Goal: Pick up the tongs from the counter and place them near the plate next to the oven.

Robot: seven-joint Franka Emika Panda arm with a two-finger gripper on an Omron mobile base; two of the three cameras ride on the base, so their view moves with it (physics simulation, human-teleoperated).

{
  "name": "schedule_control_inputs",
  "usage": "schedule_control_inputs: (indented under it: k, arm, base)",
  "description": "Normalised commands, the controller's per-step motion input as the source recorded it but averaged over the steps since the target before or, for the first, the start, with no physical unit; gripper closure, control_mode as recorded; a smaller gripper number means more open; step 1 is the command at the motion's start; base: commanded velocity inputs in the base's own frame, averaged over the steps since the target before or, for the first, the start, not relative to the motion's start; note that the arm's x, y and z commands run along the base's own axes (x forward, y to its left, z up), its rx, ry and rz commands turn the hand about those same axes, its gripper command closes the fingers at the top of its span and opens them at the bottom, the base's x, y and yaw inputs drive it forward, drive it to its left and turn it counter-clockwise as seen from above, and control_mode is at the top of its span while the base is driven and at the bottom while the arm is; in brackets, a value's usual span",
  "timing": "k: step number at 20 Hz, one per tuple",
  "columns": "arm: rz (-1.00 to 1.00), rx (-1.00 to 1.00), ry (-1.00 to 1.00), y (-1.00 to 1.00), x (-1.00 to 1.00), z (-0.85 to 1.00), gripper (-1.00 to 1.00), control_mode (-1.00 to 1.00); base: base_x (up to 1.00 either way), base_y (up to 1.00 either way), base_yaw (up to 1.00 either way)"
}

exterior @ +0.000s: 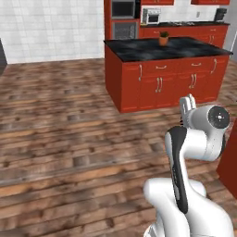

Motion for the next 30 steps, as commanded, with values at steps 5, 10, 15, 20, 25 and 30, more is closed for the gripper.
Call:
schedule_control_inputs:
  k: [5, 10, 15, 20, 25, 30]
  arm:
    - [0.0, 0.0, 0.0, 0.0, 0.0, 0.0, 1.0, 1.0]
    - [0.0, 0.0, 0.0, 0.0, 0.0, 0.0, 1.0, 1.0]
    - [0.0, 0.0, 0.0, 0.0, 0.0, 0.0, 1.0, 1.0]
    - [0.0, 0.0, 0.0, 0.0, 0.0, 0.0, 1.0, 1.0]
    - [0.0, 0.0, 0.0, 0.0, 0.0, 0.0, 1.0, 1.0]
    - [0.0, 0.0, 0.0, 0.0, 0.0, 0.0, 1.0, 1.0]
  base:
    - [1.0, 0.58, 0.0]
    - [1.0, 0.48, 0.01]
    - [1.0, 0.38, 0.02]
    - [1.0, 0.33, 0.01]
    - [1.0, 0.28, 0.01]
    - [1.0, 0.25, 0.0]
